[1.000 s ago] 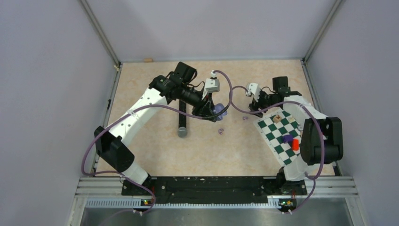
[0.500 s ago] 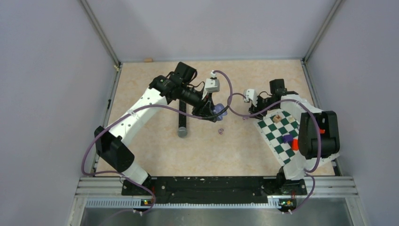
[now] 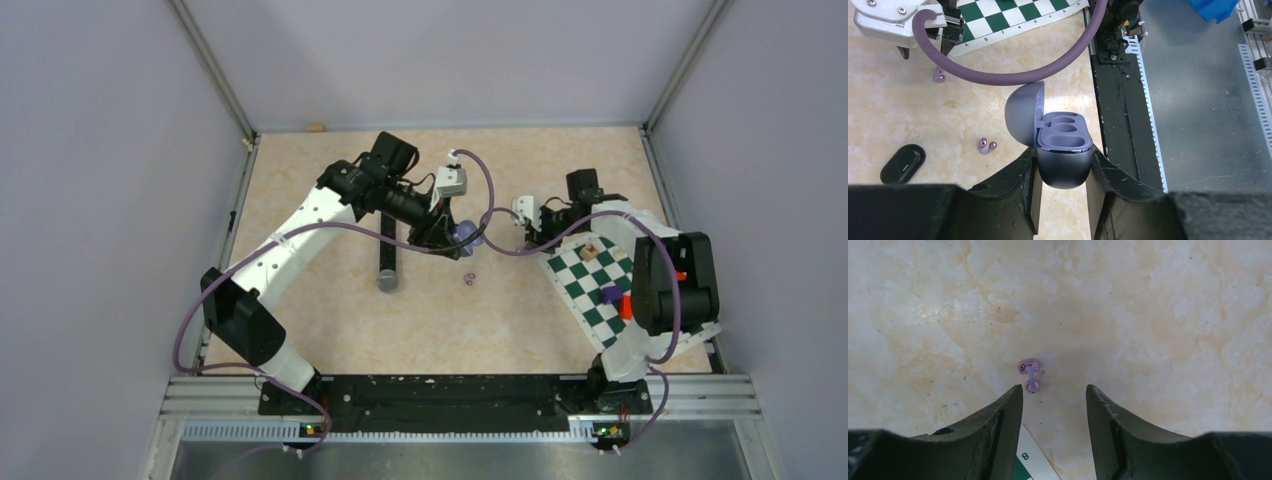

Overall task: Insert the wireless bluetooth earbuds into the charging case
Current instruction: Pick up the left earbud from the corner of the board.

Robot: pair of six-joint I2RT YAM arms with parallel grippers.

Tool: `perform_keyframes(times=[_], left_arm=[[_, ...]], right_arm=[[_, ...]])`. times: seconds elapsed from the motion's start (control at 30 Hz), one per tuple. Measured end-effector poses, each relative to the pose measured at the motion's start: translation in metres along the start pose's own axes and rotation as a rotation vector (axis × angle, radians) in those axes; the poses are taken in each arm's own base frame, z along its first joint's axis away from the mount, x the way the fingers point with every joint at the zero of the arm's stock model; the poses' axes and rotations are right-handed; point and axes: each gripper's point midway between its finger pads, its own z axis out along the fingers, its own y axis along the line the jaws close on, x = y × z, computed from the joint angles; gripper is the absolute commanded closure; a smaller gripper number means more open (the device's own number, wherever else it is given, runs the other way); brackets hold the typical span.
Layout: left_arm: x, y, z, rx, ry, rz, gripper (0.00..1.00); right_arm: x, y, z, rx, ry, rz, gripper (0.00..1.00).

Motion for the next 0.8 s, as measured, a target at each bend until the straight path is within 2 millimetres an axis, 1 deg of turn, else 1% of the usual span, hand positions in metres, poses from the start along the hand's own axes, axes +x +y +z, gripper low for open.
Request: perform_keyframes(times=[0.17,0.3,0.47,0.53,0.63,0.8], left_arm=[[0.0,0.0,0.0,0.0,0.0,-0.001,1.0],[0.0,0.0,0.0,0.001,0.001,-0.002,1.0],[0.002,-0.001,0.0,0.002,0.004,-0.007,1.0],[0.002,0.0,0.0,0.002,0.004,-0.008,1.0],[0.003,-0.001,0.0,0.002,0.007,-0.013,1.0],[0.004,-0.001,0.0,0.003,0.008,-0.015,1.0]], right_arm=[[0.002,0.001,0.003,-0.013,0.0,-0.023,0.54],[0.004,0.004,0.008,-0.03,0.002,-0.036,0.6],[0.005,0.01,0.015,-0.057,0.007,-0.038,0.62],[0.006,0.012,0.018,-0.067,0.01,-0.039,0.65],[0.007,0.013,0.02,-0.075,0.013,-0.041,0.69],[0.007,0.014,0.021,-0.076,0.014,-0.042,0.72]])
